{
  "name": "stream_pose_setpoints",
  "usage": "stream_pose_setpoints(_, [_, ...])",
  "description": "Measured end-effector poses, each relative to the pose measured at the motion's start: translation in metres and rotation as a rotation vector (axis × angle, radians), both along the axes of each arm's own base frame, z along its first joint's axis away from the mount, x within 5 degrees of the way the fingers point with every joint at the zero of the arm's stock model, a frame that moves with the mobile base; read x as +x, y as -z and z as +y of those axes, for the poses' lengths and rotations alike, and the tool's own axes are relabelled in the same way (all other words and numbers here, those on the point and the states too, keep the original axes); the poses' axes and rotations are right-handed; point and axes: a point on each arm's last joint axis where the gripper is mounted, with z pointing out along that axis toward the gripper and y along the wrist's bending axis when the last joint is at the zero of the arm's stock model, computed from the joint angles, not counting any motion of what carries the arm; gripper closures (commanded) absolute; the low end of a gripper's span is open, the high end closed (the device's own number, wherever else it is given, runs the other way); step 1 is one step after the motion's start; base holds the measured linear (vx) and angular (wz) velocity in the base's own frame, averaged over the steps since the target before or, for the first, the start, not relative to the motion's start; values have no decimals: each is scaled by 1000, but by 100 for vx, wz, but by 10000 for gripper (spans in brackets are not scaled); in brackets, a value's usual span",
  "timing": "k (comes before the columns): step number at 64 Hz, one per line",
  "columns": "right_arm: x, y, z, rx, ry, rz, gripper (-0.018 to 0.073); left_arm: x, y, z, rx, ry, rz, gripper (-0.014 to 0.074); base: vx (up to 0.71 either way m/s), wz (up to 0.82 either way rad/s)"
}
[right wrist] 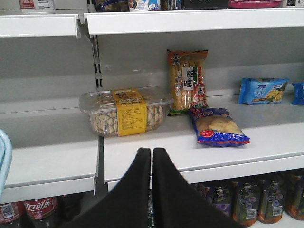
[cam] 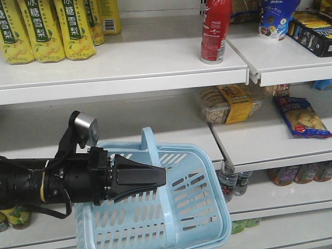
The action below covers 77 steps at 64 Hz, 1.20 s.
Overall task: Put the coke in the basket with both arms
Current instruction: 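Approach the red Coca-Cola bottle shelf, basket held in left gripper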
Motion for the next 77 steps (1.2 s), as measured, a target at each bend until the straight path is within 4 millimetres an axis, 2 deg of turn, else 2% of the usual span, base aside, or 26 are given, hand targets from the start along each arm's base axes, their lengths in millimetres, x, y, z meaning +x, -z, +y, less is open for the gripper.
stream_pose_setpoints(77, [0, 0, 0, 0, 0, 0, 563, 0, 0, 0, 0, 0, 0, 603, 2, 6])
